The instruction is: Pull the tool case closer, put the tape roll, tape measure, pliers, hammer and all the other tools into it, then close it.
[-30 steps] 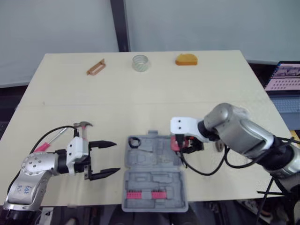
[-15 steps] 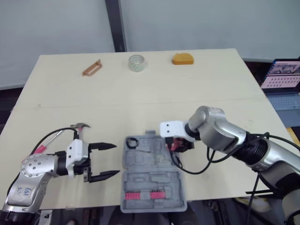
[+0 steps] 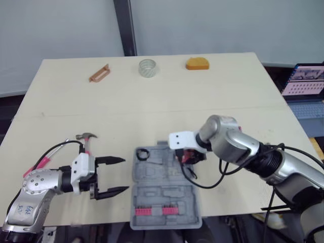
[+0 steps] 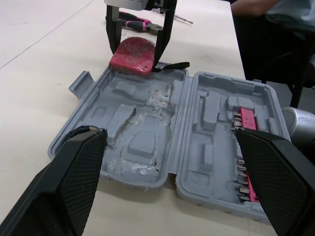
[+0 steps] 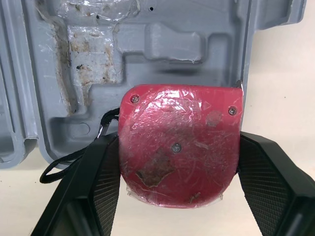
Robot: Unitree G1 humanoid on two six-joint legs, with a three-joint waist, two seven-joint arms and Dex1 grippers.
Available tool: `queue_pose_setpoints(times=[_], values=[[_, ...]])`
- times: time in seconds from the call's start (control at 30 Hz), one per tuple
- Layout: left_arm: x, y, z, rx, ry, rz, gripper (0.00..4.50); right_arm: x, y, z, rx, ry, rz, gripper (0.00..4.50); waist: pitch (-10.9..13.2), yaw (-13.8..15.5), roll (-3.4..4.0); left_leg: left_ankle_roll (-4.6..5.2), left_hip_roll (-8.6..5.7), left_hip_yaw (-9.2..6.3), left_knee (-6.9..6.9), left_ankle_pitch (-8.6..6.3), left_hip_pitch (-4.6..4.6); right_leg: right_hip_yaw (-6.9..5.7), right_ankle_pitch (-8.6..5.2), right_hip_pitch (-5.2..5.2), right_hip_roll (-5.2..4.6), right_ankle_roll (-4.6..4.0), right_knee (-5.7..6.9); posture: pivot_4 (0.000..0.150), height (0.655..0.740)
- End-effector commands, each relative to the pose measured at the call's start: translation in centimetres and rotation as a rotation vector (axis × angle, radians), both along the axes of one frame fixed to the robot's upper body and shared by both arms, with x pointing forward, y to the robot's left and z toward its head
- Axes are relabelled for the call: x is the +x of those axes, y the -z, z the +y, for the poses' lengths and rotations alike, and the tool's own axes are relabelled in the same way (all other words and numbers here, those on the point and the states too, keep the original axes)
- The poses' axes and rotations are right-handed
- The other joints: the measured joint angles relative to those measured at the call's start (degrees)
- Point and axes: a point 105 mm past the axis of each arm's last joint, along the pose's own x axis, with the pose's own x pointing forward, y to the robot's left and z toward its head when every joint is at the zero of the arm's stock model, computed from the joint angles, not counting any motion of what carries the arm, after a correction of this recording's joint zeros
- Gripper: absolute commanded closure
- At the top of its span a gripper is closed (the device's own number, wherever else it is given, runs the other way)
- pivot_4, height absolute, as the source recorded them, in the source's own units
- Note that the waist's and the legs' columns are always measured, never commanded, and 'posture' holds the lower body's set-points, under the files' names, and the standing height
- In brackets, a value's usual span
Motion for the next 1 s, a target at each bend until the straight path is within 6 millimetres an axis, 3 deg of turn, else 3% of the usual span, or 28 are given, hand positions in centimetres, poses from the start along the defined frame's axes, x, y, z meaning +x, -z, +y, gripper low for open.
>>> queue_pose_setpoints(times=[0.03, 0.7, 0.8, 1.0], values=[[-0.2, -0.6, -0.1, -0.005, 0.005, -0.037, 0.0, -0.3, -0.3, 0.5, -0.002, -0.041, -0.013, 1.56, 0.0, -0.01, 0.0, 0.0, 0.0, 0.0, 0.0, 0.0, 0.0, 0.0, 0.0, 0.0, 0.0, 0.0, 0.0, 0.15, 0.74], [-0.7, -0.3, 0.0, -0.007, -0.009, -0.033, 0.0, 0.2, 0.3, 1.3, -0.001, -0.063, -0.029, 1.56, 0.0, -0.03, 0.0, 0.0, 0.0, 0.0, 0.0, 0.0, 0.0, 0.0, 0.0, -0.01, 0.0, 0.0, 0.01, 0.15, 0.74], [-0.7, -0.3, 0.0, -0.007, -0.007, -0.034, 0.0, 0.3, 0.2, 1.4, 0.002, -0.066, -0.038, 0.11, 0.0, -0.02, 0.0, 0.0, 0.0, 0.0, 0.0, 0.0, 0.0, 0.0, 0.0, -0.01, 0.0, 0.0, 0.01, 0.15, 0.74], [-0.9, -0.2, -0.1, -0.009, -0.003, -0.031, 0.0, 0.2, -0.9, 1.7, 0.038, -0.071, -0.06, 0.04, 0.0, -0.02, 0.0, 0.0, 0.0, 0.0, 0.0, 0.0, 0.0, 0.0, 0.0, -0.01, 0.0, 0.0, 0.01, 0.15, 0.74]])
